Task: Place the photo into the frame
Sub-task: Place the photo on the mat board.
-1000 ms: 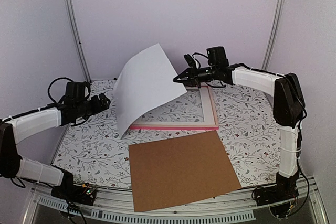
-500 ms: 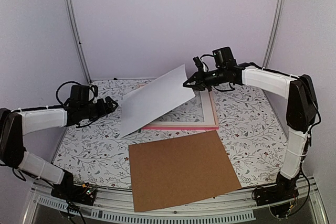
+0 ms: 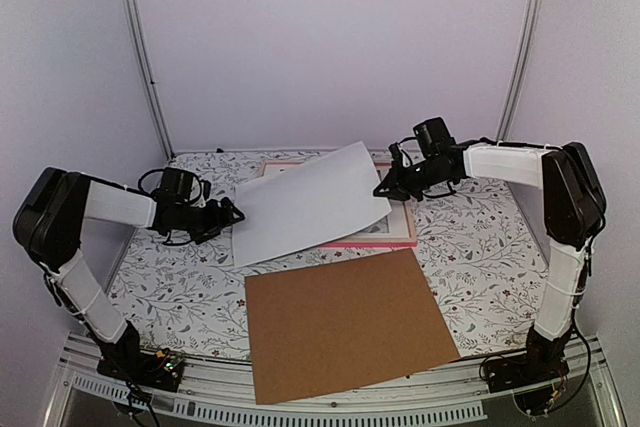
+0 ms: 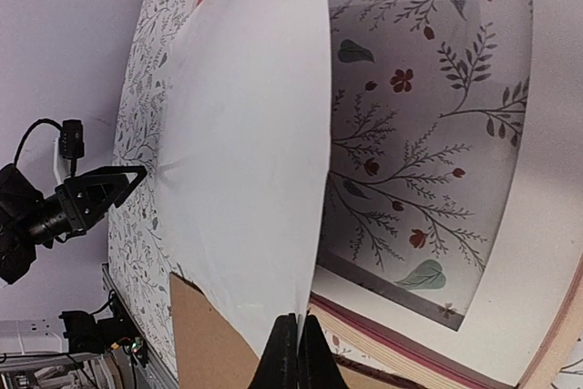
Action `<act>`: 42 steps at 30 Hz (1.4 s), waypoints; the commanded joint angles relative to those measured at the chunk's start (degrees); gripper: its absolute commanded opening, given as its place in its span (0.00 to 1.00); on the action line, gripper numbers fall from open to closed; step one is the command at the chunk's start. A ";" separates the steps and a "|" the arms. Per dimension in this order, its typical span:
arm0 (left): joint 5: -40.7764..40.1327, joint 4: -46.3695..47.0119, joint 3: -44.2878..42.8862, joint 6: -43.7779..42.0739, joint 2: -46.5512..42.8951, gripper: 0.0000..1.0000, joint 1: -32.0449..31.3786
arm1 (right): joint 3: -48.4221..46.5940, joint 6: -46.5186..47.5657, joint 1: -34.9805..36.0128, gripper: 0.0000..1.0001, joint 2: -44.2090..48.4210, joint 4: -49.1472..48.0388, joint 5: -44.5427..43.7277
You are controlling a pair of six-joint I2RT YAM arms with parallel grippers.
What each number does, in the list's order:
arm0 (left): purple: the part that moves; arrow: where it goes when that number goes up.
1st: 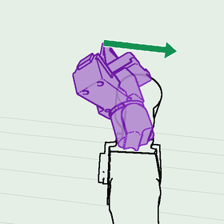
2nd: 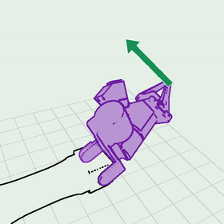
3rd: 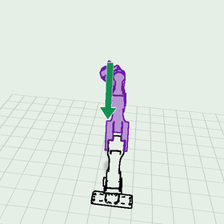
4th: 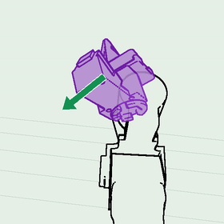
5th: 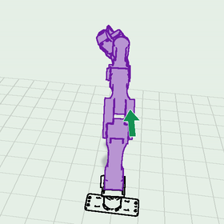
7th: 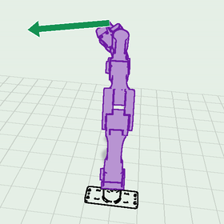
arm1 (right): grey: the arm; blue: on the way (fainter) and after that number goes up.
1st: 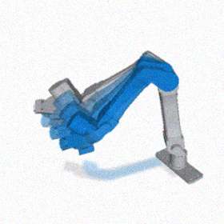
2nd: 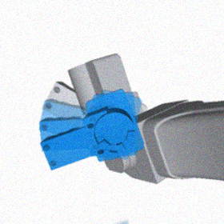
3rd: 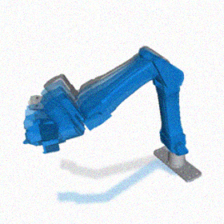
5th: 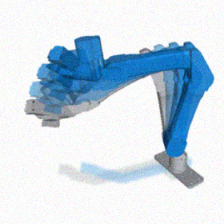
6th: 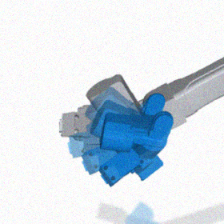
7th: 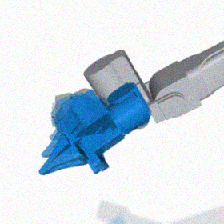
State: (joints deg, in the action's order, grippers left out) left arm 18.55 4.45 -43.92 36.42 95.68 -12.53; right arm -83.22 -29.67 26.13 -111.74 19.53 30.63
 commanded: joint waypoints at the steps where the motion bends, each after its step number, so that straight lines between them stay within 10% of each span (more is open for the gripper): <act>1: 2.86 2.43 -2.30 0.23 2.18 0.94 0.74 | 2.71 0.99 -1.28 0.00 -2.54 1.07 -3.07; 11: 8.40 5.50 -2.36 0.56 5.63 0.86 0.65 | 6.08 0.80 -1.70 0.00 -4.34 -0.85 -2.65; 42: 13.91 11.85 -2.37 1.30 6.45 0.01 0.67 | 10.55 -0.15 -1.70 0.00 -0.44 -5.63 -2.13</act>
State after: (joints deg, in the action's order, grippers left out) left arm 32.42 15.62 -45.28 38.98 103.22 -12.19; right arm -74.11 -29.56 24.56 -115.46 15.97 29.06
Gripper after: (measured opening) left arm 0.051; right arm 0.006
